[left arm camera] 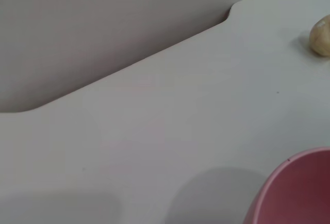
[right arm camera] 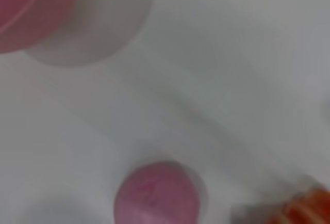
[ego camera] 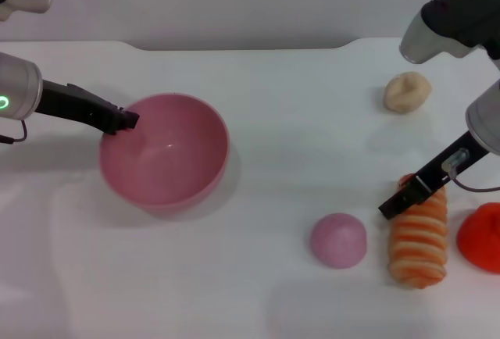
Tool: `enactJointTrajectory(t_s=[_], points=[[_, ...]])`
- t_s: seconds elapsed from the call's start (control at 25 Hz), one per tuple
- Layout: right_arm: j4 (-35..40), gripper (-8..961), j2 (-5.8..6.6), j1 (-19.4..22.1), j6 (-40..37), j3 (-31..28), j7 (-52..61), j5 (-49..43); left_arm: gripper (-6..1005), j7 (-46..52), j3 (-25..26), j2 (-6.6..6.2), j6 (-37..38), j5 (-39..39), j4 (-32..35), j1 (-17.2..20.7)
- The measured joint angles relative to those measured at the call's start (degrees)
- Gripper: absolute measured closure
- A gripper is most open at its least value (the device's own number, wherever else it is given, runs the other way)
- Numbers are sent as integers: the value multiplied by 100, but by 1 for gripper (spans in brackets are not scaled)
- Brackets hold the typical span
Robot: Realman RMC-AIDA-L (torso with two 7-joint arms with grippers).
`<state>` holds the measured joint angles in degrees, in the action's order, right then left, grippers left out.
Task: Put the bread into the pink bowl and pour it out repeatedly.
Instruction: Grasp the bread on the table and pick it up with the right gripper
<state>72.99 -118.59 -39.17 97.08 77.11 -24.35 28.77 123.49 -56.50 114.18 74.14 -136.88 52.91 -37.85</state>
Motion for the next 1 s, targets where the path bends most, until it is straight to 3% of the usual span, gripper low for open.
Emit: enactJointTrajectory(t_s=[0.56,1.0], points=[[-42,250,29,-110,275,-58,128,-570,950,-45,0,-37,-30,-16,-9,-86],[-810,250,15,-135,-120,-52,-59,-532,950,-62,-3,-7,-79,-15,-9,-111]])
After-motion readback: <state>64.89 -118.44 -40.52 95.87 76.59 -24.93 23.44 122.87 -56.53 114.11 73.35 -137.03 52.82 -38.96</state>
